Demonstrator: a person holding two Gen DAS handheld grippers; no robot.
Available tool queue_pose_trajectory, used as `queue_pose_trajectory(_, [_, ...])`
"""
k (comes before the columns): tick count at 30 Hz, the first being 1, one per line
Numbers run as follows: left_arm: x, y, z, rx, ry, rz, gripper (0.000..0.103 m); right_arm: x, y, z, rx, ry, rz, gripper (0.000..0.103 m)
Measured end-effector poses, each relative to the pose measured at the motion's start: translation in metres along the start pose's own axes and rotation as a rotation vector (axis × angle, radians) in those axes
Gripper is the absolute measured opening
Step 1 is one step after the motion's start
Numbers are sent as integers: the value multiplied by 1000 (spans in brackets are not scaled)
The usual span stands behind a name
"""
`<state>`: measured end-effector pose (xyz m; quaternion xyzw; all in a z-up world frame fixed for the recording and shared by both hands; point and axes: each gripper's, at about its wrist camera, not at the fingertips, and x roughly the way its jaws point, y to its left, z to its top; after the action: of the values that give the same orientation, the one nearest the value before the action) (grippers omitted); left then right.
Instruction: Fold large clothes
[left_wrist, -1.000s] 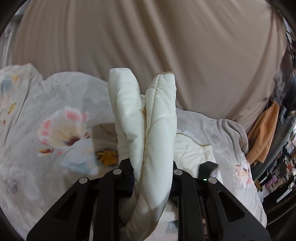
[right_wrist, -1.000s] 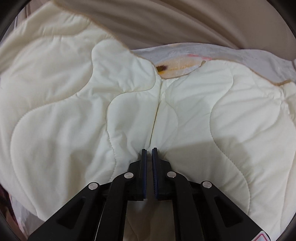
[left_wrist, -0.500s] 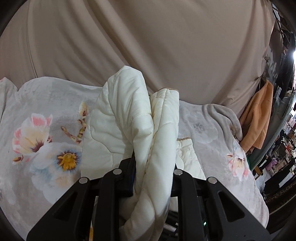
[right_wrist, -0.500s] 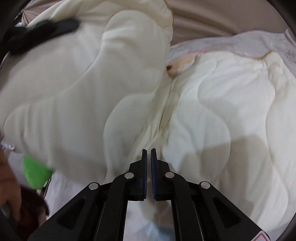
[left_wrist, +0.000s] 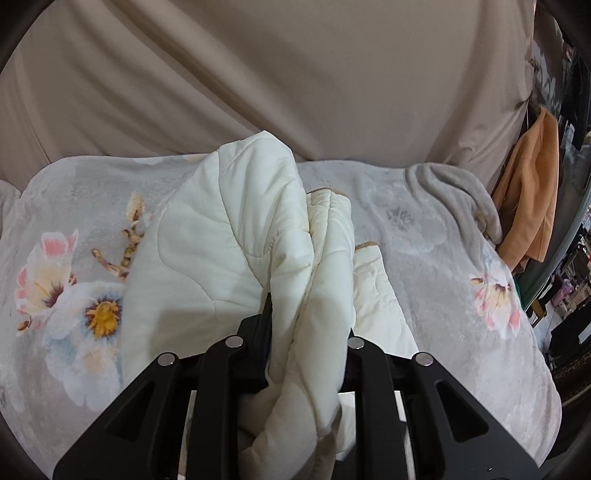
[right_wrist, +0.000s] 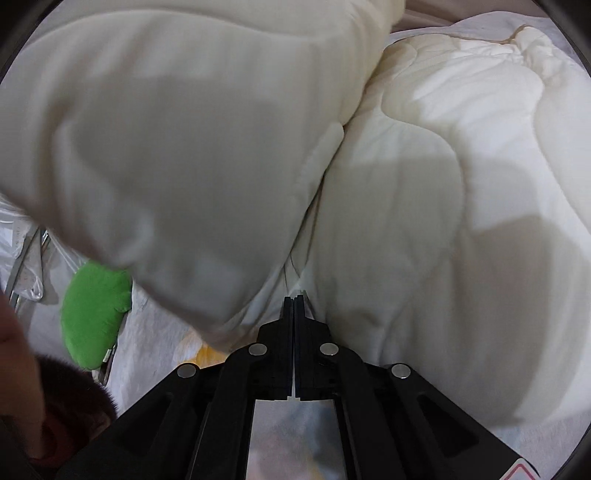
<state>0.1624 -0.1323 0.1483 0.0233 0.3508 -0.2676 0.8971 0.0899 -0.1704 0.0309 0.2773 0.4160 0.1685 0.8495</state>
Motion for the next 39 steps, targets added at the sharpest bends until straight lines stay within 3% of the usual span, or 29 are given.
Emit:
queue_pose_trajectory(4, [17,-12,-4,23,26,13,19,-36,-5,-16,-8,-16,-22,1])
queue_pose_trajectory(11, [48,-32,-16,56,64,46,22,-107,-37,-39,20,-109,-179,11])
queue_pose_trajectory(14, [66,-42,-25,78,77,74,27,-136,-64,-41,96,-168,-188,11])
queue_pose_trajectory(19, [85,-64,-44,165,62,136,44,-162,-86,-40,178,-244,-194,12])
queue_pose_trajectory(21, [82,-68,-45,172,62,112,52,-166,-91,-39,198,-265,-212,12])
queue_pose_trajectory(23, [66,-61,-39,127,60,30,54,-173,-89,-44,198,-288,-244,14])
queue_pose_trajectory(25, [38,-46,-29,58,55,-89,55,-178,-88,-47,191,-319,-255,21])
queue_pose_trajectory(27, [6,-28,-19,-2,32,-218,55,-192,-85,-51,171,-365,-247,42])
queue_pose_trajectory(29, [-30,-9,-11,-33,-23,-274,59,-203,-76,-47,136,-414,-237,58])
queue_pose_trajectory(32, [-79,18,-6,-43,-146,-211,71,-212,-54,-32,72,-467,-199,75])
queue_pose_trajectory(34, [-100,38,-9,-58,-191,-166,78,-209,-41,-17,42,-469,-168,81])
queue_pose_trajectory(39, [-101,81,-30,-93,-163,-26,78,-179,-12,18,38,-393,-94,85])
